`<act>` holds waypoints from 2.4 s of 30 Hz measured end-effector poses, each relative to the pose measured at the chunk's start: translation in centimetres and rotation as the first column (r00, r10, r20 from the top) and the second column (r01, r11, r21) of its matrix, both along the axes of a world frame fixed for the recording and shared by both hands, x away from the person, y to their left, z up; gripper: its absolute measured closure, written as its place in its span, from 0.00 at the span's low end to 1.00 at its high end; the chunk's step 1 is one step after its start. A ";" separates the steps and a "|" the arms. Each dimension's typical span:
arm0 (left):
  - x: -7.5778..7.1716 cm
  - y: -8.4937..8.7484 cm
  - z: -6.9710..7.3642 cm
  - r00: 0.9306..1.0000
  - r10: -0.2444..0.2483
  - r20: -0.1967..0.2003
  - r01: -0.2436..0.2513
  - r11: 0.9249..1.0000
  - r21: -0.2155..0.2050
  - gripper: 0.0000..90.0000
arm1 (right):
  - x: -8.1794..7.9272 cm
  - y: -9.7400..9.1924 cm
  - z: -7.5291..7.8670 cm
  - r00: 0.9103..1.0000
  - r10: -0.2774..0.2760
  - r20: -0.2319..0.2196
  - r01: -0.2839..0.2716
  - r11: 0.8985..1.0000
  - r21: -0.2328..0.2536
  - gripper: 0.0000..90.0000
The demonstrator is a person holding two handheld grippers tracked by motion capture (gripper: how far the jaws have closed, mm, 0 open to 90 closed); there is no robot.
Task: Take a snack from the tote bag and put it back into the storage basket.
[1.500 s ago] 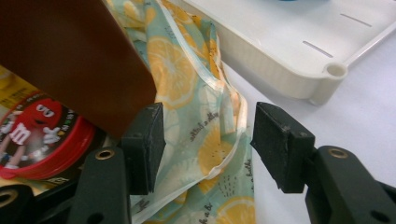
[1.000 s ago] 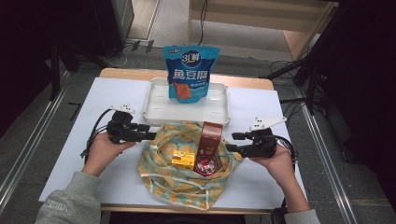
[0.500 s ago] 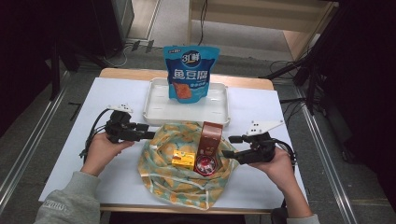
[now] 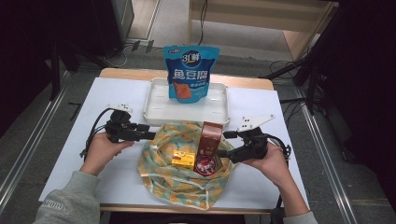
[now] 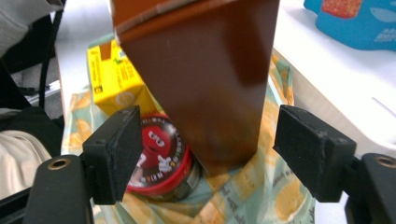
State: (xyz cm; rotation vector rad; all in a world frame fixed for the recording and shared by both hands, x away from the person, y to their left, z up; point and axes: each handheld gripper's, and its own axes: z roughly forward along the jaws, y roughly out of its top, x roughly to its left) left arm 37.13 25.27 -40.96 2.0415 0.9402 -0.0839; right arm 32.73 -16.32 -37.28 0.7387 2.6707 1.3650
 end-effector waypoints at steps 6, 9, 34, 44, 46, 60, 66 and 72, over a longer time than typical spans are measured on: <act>0.0 -0.2 0.0 1.000 0.000 0.003 0.000 1.000 0.017 0.49 | 0.4 0.7 0.6 1.000 -0.003 0.016 0.003 1.000 0.000 0.26; 0.0 -0.2 -0.1 1.000 0.001 0.004 -0.001 1.000 0.024 0.49 | 0.6 1.0 0.7 1.000 0.001 0.018 0.000 1.000 -0.006 0.26; 0.0 0.0 0.2 1.000 0.009 0.012 -0.009 1.000 0.025 0.47 | 1.7 4.3 3.0 0.997 0.061 0.054 -0.059 0.997 -0.041 0.37; 0.1 0.2 0.2 1.000 0.006 0.004 -0.006 1.000 0.001 0.46 | 1.6 4.0 3.0 0.999 0.029 0.043 -0.027 0.999 -0.034 0.45; 0.0 0.2 0.3 1.000 -0.008 0.013 0.008 1.000 -0.007 0.45 | 1.7 4.1 3.1 0.999 0.030 0.042 -0.028 0.999 -0.037 0.45; 0.0 0.1 0.3 1.000 -0.011 0.014 0.011 1.000 0.015 0.45 | 2.0 4.1 5.2 0.999 0.014 0.046 -0.013 1.000 -0.017 0.46; 0.0 0.1 0.1 1.000 -0.016 0.011 0.016 1.000 0.011 0.45 | 2.7 4.2 6.0 0.999 0.004 0.036 -0.003 1.000 -0.017 0.46; 0.0 -0.1 0.1 1.000 -0.027 0.008 0.027 1.000 0.014 0.45 | 3.1 4.6 7.5 0.999 0.019 0.045 -0.018 1.000 -0.022 0.46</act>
